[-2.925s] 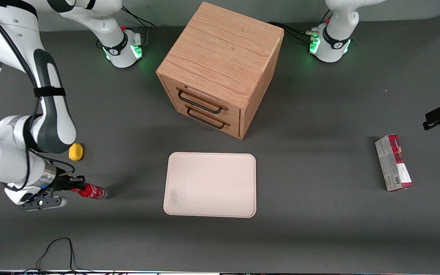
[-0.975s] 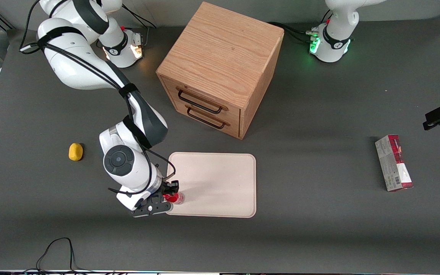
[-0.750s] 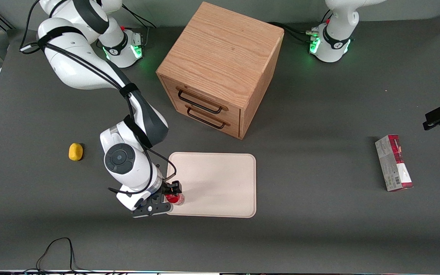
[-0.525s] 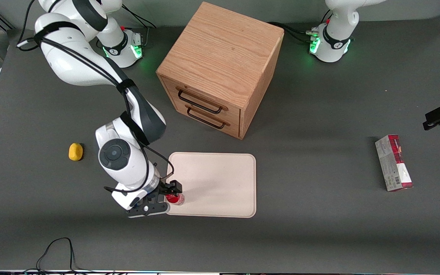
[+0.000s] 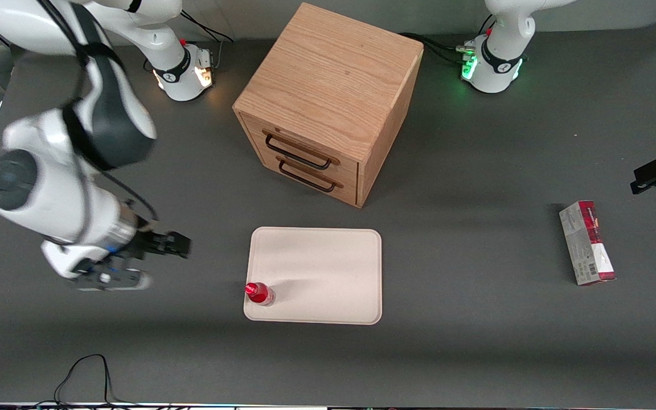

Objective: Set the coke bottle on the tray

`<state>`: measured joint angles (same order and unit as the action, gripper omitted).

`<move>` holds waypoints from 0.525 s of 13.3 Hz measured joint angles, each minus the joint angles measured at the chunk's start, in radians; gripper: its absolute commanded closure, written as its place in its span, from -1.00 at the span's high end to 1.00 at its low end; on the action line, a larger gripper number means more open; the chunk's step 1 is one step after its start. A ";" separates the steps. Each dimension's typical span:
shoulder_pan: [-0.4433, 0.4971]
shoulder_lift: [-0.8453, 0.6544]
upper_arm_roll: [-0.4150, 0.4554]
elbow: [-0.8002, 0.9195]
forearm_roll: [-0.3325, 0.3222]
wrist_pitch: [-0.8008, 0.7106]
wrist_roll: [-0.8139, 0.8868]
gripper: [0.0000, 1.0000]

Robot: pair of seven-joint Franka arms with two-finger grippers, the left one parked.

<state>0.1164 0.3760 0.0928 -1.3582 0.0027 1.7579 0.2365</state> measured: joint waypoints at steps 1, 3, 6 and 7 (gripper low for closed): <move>-0.006 -0.081 -0.058 -0.086 0.031 -0.003 -0.038 1.00; -0.013 -0.239 -0.130 -0.258 0.046 -0.005 -0.059 1.00; -0.013 -0.414 -0.186 -0.436 0.036 -0.006 -0.060 1.00; -0.013 -0.440 -0.192 -0.459 0.025 -0.007 -0.060 1.00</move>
<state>0.1036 -0.0639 -0.0991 -1.8169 0.0278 1.7507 0.1766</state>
